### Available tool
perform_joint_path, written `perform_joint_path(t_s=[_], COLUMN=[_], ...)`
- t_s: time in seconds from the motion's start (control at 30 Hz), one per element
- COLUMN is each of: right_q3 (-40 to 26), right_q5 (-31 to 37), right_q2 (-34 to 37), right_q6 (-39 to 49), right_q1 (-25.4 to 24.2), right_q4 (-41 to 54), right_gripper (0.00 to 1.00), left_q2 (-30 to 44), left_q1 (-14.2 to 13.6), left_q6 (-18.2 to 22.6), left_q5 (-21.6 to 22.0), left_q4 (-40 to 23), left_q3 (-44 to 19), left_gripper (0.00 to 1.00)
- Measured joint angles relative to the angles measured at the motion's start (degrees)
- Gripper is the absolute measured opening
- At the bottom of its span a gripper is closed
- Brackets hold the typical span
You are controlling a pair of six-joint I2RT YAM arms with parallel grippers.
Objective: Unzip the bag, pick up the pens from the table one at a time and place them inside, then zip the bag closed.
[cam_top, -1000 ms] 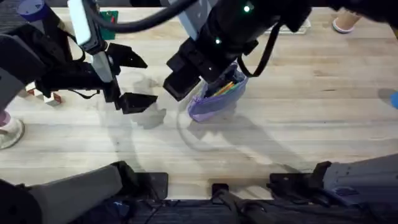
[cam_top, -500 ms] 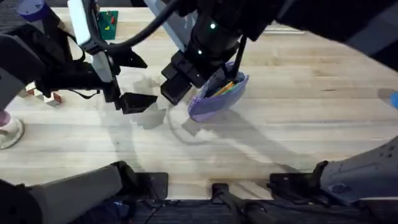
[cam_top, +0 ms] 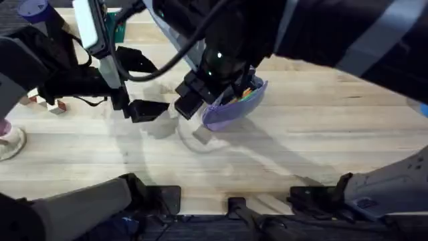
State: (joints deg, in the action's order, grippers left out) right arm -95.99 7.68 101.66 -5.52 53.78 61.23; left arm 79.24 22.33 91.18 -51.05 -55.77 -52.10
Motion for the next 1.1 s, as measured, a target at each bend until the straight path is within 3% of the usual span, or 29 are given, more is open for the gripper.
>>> perform_joint_path(t_s=[0.63, 1.1], right_q3=[11.6, 16.8], right_q5=[0.1, 1.4], right_q2=[0.0, 0.0], right_q6=[0.7, 0.9], right_q1=[-0.2, -0.5], right_q4=[-11.6, -12.4], right_gripper=[0.953, 0.867], left_q2=[0.0, 0.0], left_q1=[0.0, 0.0], left_q6=[0.0, 0.0], left_q5=[0.0, 0.0], left_q4=[0.0, 0.0], left_q3=[0.0, 0.0], left_gripper=[0.994, 0.994])
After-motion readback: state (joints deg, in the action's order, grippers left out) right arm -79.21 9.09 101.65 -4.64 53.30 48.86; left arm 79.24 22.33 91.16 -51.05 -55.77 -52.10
